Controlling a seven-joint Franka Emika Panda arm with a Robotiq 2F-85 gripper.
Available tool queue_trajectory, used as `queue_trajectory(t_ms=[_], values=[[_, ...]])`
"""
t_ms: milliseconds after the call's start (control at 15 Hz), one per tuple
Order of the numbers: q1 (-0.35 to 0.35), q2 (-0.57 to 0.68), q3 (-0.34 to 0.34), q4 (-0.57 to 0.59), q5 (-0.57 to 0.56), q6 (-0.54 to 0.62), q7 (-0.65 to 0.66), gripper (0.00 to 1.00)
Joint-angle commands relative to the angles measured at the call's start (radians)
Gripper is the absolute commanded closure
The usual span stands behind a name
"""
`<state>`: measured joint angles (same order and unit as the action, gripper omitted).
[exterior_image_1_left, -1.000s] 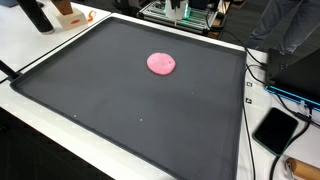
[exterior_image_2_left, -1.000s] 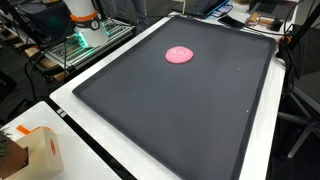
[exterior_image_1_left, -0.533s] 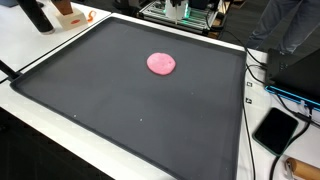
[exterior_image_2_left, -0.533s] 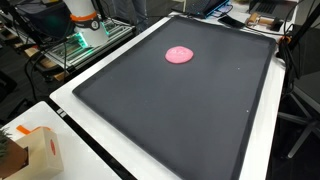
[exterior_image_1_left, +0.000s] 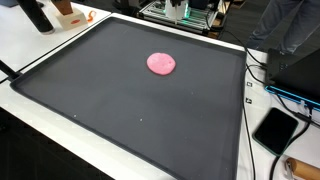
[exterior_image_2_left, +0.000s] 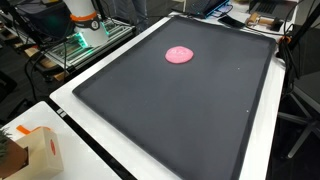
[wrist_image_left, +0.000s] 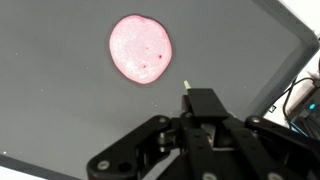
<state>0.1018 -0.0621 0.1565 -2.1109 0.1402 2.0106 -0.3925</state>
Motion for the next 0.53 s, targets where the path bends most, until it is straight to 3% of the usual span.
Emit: queue_trajectory(t_ms=[0,467], values=[[-0.006,0.012,-0.043,0.025,0.053,-0.023,-0.025,0.97],[-0.083,0.083,-0.161,0.075,0.299,-0.135,-0.155,0.97]])
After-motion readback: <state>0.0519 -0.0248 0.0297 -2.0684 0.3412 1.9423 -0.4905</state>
